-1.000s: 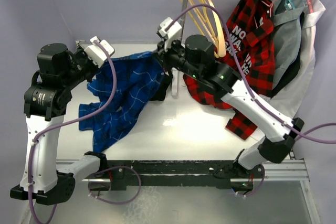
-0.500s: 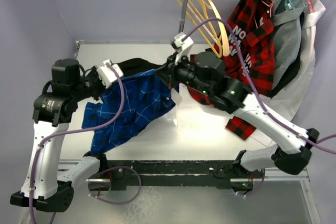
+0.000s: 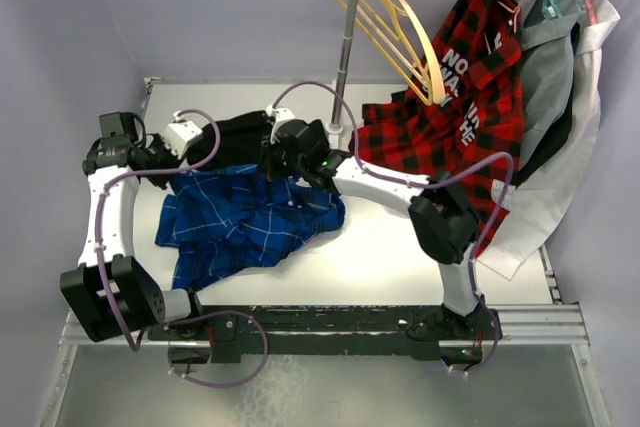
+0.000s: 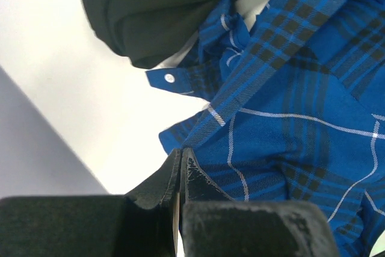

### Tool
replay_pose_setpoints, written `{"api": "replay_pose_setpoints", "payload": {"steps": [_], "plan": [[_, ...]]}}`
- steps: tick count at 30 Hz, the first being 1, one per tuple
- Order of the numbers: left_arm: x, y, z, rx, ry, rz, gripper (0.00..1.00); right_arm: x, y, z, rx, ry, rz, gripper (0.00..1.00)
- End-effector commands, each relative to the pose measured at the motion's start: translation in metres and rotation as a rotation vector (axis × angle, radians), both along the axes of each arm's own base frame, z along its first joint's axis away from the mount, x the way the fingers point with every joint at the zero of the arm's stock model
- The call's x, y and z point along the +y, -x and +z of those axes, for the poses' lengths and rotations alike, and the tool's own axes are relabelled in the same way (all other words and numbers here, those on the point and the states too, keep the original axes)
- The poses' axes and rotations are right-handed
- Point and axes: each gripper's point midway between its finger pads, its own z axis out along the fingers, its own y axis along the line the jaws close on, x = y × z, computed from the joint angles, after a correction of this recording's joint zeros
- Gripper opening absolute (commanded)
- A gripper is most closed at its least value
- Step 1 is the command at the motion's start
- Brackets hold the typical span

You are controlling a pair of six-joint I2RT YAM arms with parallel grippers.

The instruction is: Place the shirt on the hanger

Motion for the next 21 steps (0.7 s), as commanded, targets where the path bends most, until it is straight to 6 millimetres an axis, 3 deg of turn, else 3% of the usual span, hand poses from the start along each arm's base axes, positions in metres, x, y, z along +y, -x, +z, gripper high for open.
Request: {"api": "replay_pose_setpoints", "payload": {"steps": [1, 3, 8, 15, 21], "plan": [[0.0, -0.011, -0.014, -0.028, -0.009, -0.071, 0.0, 0.018, -0.021, 0.05, -0.069, -0.205, 0.017, 0.05], [0.004, -0.013, -0.028, 0.0, -0.02, -0.066, 0.0, 0.015, -0.022, 0.058, -0.12, -0.207, 0.032, 0.17], [0.024, -0.038, -0.041, 0.013, -0.048, -0.006, 0.0, -0.008, -0.024, 0.09, -0.234, -0.195, 0.081, 0.97], [0.063, -0.078, -0.047, 0.054, -0.072, 0.157, 0.0, -0.092, -0.01, 0.097, -0.305, -0.153, 0.079, 1.0], [0.089, -0.084, -0.041, 0.068, -0.129, 0.308, 0.0, -0.132, 0.063, 0.139, -0.389, -0.137, 0.259, 1.0]]}}
